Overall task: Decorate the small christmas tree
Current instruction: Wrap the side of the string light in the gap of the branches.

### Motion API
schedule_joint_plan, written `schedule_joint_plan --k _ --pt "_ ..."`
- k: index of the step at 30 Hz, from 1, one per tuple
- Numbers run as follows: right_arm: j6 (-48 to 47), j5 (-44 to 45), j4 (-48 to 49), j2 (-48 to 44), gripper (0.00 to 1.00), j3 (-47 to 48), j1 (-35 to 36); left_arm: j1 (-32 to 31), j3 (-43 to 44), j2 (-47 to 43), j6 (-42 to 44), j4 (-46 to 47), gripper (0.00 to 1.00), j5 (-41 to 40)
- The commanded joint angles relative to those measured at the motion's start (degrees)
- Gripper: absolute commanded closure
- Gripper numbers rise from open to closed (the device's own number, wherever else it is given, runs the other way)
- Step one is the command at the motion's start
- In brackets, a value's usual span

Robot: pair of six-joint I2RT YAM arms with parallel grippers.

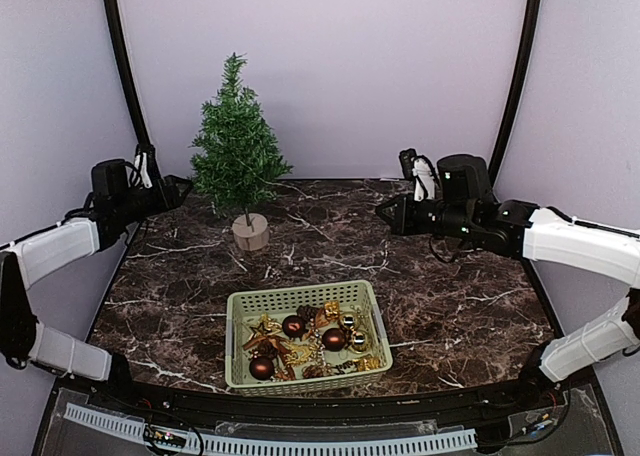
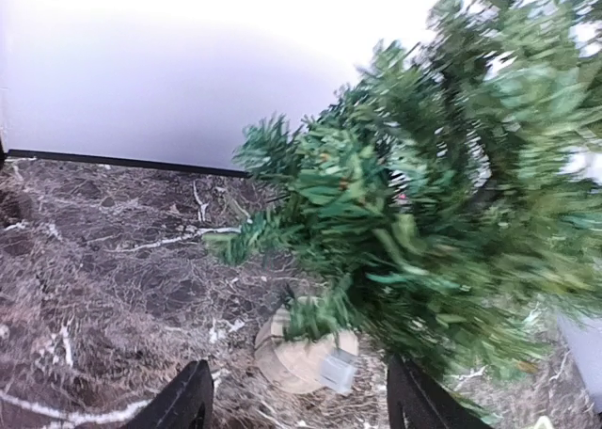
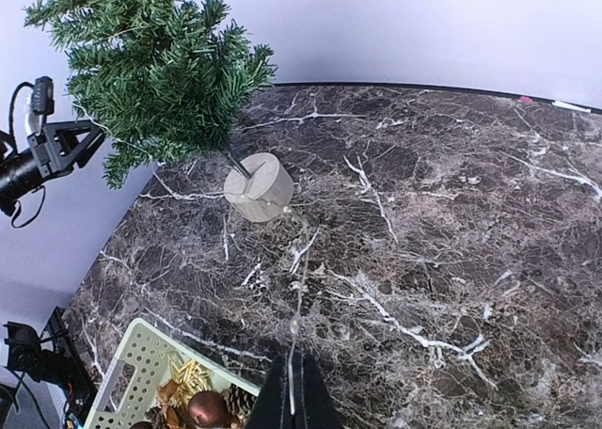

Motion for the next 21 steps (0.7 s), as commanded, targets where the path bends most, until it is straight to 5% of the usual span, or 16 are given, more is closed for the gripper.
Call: schedule_joint_plan --k 1,7,14,21 --pt "0.23 1.06 3.16 0.39 1.0 1.24 0.49 -3.24 -5.92 -10.84 -4.83 -3.84 0.32 -4.04" --pt "0.07 0.82 3.41 0.25 1.0 1.33 0.51 -12.36 -9.59 -14.97 -10.57 -4.51 0.21 -5.06" --pt "0.2 0.91 3.5 -0.68 1.0 0.8 0.6 -13.33 -6.09 -8.97 -9.99 -3.88 0.16 -2.76" --pt "0.44 1.06 3.53 -1.49 1.0 0.07 0.68 -14.02 -3.06 -4.99 -8.58 -3.71 0.67 -0.48"
